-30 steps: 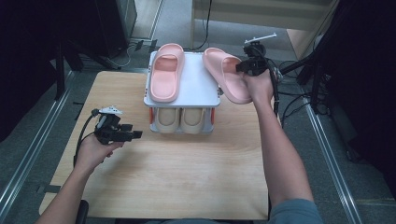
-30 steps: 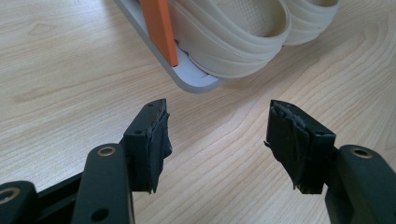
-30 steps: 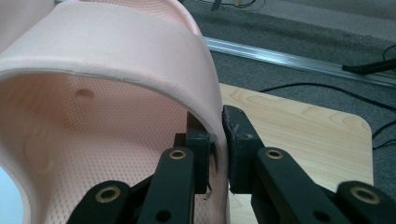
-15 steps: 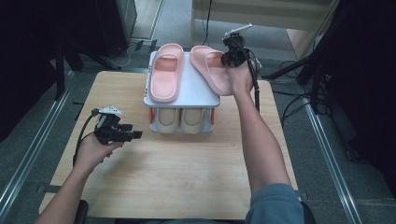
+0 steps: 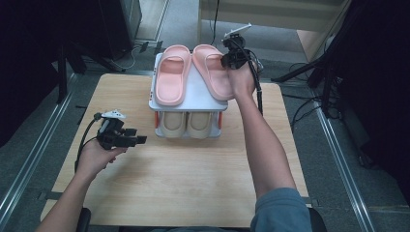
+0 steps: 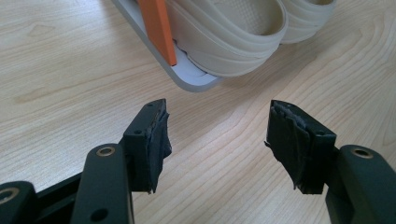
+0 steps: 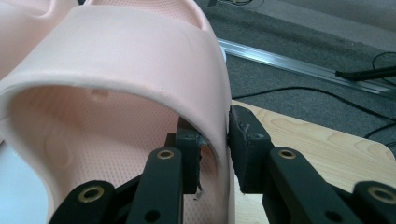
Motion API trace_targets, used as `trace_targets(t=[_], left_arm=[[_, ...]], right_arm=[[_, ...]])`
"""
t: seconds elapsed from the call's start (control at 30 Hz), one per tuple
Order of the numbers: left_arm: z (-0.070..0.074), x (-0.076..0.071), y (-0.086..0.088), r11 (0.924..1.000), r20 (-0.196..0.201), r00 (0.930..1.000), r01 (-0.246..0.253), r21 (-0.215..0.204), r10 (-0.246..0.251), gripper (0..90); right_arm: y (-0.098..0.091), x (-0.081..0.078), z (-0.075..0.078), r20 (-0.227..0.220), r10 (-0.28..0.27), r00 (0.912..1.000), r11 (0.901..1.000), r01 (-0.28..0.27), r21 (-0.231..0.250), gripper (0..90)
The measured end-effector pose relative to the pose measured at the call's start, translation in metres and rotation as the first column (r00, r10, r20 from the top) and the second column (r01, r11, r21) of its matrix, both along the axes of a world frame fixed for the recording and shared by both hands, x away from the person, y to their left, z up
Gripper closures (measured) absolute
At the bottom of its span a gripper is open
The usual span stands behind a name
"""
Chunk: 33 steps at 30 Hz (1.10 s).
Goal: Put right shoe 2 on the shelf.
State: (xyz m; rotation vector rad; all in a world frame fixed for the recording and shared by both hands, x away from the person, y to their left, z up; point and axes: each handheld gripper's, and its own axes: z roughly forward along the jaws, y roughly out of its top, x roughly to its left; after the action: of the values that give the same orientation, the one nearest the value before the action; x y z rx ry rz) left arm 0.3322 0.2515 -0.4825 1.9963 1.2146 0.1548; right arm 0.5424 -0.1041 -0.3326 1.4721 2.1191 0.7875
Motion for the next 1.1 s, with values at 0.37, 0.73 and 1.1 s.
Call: trace_targets(t=[0.37, 0.73, 1.1], left_arm=[[0.002, -0.001, -0.004, 0.9996, 0.026, 0.9993, 0.027, -0.006, -0.027, 38.7], [0.000, 0.001, -0.007, 0.9995, 0.016, 0.9994, 0.032, 0.003, -0.032, 38.8], [0.000, 0.005, -0.011, 0.9986, 0.012, 0.9986, 0.052, 0.007, -0.052, 38.8]], right_arm=[[-0.012, -0.019, -0.004, 0.014, 0.082, 0.9966, 0.9942, -0.082, 0.069, 63.9], [-0.013, -0.040, -0.009, 0.027, 0.155, 0.9876, 0.9748, -0.157, 0.158, 62.6], [-0.007, -0.049, -0.012, 0.049, 0.190, 0.9806, 0.9655, -0.196, 0.172, 58.2]])
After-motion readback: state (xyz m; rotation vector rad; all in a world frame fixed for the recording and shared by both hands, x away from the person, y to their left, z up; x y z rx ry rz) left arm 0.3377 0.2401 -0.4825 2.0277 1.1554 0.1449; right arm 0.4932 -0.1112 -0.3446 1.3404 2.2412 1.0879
